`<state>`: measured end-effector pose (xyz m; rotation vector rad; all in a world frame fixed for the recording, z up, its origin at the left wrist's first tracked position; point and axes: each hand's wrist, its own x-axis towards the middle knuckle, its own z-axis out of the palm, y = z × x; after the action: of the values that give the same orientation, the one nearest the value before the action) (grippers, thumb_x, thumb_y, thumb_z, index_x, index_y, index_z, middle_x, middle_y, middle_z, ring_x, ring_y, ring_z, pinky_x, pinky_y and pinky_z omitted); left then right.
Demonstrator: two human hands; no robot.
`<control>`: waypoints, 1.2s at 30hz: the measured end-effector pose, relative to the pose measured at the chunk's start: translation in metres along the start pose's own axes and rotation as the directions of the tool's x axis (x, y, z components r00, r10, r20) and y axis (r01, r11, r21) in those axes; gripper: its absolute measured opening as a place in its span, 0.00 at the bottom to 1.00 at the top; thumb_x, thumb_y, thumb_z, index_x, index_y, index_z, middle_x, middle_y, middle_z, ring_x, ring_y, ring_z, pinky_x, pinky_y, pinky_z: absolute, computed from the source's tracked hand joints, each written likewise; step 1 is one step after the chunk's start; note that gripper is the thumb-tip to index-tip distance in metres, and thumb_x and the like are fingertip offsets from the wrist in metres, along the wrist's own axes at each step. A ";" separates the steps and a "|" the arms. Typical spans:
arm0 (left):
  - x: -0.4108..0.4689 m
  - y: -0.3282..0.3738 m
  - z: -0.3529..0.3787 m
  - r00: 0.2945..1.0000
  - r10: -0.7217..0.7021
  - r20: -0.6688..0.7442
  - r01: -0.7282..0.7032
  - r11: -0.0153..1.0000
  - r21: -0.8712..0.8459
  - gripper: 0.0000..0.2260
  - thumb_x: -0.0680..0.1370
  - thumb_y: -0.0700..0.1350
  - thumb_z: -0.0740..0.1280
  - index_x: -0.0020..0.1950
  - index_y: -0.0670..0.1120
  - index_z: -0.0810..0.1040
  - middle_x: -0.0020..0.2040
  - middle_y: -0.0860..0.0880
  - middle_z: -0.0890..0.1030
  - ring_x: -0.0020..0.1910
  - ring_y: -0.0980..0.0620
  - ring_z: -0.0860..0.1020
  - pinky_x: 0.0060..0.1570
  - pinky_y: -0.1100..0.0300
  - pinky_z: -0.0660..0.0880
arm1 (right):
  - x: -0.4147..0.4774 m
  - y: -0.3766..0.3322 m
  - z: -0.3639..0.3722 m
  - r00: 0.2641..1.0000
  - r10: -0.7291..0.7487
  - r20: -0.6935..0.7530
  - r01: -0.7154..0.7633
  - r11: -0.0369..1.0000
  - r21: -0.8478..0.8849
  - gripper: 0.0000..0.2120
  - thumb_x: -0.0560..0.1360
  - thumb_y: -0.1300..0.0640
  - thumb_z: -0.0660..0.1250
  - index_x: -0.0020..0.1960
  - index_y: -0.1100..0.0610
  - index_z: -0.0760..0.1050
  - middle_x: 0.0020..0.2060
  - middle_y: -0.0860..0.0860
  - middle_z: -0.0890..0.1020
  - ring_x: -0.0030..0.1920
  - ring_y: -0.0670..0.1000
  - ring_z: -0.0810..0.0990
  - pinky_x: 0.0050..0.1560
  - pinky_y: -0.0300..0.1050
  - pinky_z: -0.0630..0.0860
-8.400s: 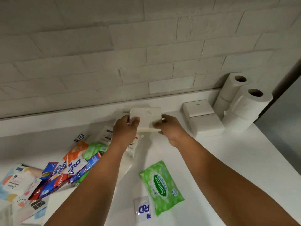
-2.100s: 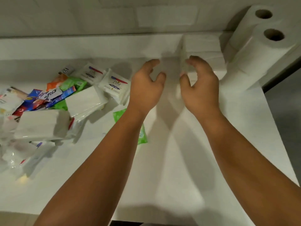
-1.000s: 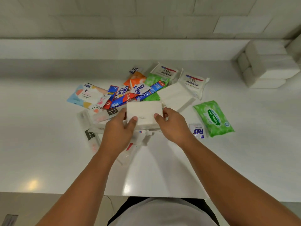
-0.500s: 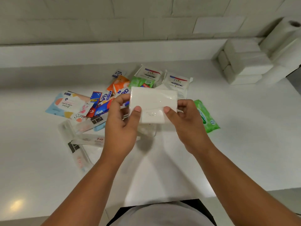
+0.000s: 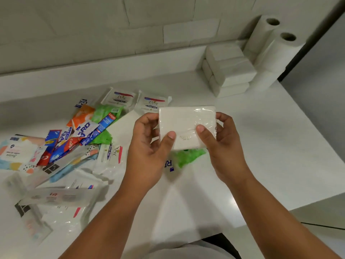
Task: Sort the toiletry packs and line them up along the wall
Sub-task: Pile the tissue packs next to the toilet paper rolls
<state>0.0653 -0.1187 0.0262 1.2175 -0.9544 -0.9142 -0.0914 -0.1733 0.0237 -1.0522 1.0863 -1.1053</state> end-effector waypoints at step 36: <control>0.324 -0.062 0.253 0.946 0.019 -0.323 0.128 0.895 0.428 0.14 0.81 0.47 0.62 0.65 0.45 0.77 0.53 0.51 0.82 0.52 0.52 0.79 0.54 0.60 0.75 | 0.359 -0.070 -0.128 0.985 -0.172 0.021 0.157 0.837 -0.524 0.10 0.81 0.61 0.55 0.53 0.62 0.74 0.47 0.59 0.81 0.48 0.55 0.79 0.54 0.53 0.77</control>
<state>-0.0661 -0.5127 0.0186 1.7329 -0.8919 -0.5236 -0.1867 -0.5491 0.0283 -1.5925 1.3831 -0.9756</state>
